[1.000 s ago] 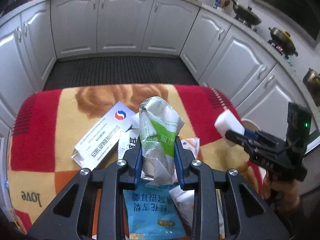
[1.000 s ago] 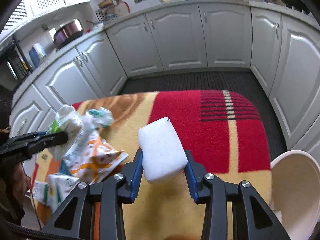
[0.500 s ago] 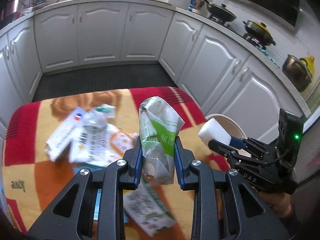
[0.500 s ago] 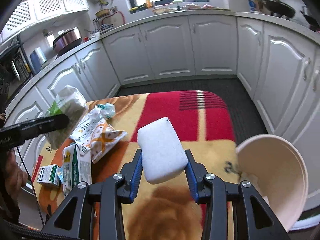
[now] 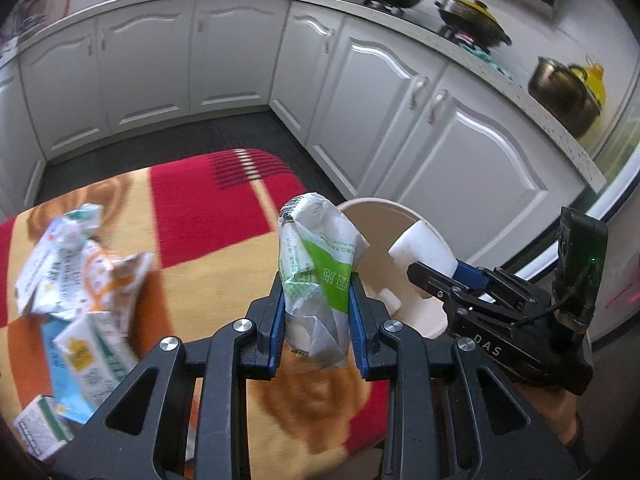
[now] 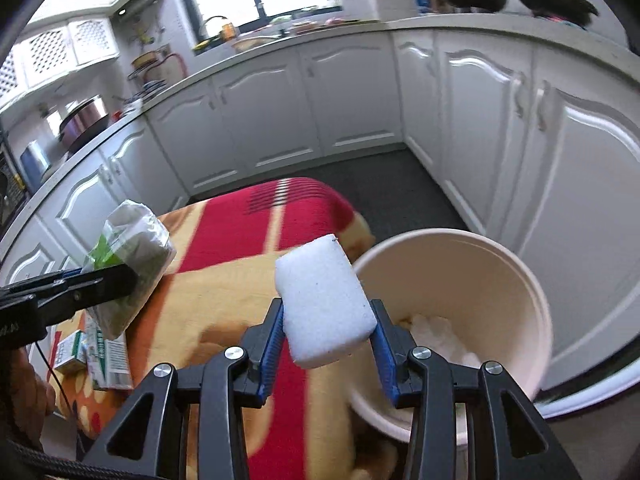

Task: Collect trash
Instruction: 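Carry the bag and sponge over the beige bucket, then open both tools to drop the bag and sponge into the bucket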

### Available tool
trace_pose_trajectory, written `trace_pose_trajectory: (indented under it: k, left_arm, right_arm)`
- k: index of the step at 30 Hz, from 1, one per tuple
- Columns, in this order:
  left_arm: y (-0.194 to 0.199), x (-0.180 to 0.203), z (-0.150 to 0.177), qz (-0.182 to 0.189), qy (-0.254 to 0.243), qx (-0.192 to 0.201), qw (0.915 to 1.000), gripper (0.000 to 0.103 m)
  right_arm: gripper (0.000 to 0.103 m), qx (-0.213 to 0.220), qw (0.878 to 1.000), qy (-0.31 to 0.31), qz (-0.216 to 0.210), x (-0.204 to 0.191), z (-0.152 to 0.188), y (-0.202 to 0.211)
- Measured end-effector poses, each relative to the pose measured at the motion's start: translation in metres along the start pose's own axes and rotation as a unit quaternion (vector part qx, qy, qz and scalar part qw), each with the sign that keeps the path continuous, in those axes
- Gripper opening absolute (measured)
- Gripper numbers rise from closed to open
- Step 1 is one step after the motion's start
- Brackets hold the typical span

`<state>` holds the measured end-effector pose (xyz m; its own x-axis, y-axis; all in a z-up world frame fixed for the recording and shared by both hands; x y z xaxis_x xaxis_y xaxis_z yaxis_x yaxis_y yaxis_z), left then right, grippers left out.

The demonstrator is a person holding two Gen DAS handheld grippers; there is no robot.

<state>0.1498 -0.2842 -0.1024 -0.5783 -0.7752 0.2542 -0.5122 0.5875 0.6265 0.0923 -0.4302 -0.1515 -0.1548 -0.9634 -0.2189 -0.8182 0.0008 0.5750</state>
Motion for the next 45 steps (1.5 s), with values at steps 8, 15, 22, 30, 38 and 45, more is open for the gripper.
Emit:
trace_pose_trajectory:
  k: [8,15,22,30,38,45]
  left_arm:
    - [-0.037,0.044,0.007,-0.002,-0.037,-0.020,0.9991,0.025]
    - [-0.073,0.065,0.018,0.002,-0.049,-0.050,0.9976,0.025]
    - [-0.103,0.076,0.028,0.008,-0.049,-0.075,0.9960,0.026]
    - [-0.116,0.069,0.034,0.016,-0.010,-0.081,0.9965,0.055]
    - [-0.107,0.068,0.034,0.011,-0.011,-0.079,0.9968,0.056]
    - [-0.098,0.066,0.031,-0.001,-0.011,-0.067,0.9977,0.056]
  right_arm:
    - [0.041,-0.004,0.999,-0.034,0.039,0.057,0.011,0.010]
    - [0.041,-0.013,0.997,-0.054,0.060,0.092,0.021,0.008]
    - [0.042,-0.023,0.994,-0.070,0.083,0.116,0.031,0.005]
    - [0.056,-0.039,0.990,-0.069,0.114,0.128,0.039,-0.005]
    - [0.056,-0.049,0.990,-0.077,0.109,0.128,0.046,-0.010]
    - [0.056,-0.048,0.991,-0.068,0.105,0.118,0.044,-0.007]
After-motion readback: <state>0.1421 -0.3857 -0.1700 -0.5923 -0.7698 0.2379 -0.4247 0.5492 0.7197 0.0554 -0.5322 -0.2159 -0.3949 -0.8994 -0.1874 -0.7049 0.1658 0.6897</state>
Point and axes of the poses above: each gripper's, at about its wrist camera, not at the fingertips, and y roughly against the way its jaws point, x to its right, z to its underside, the point moved 6 cm from there along -y, roughly the way its jaws point, and after that the axes turned 11 degrees about x, right-handed, at the moved point
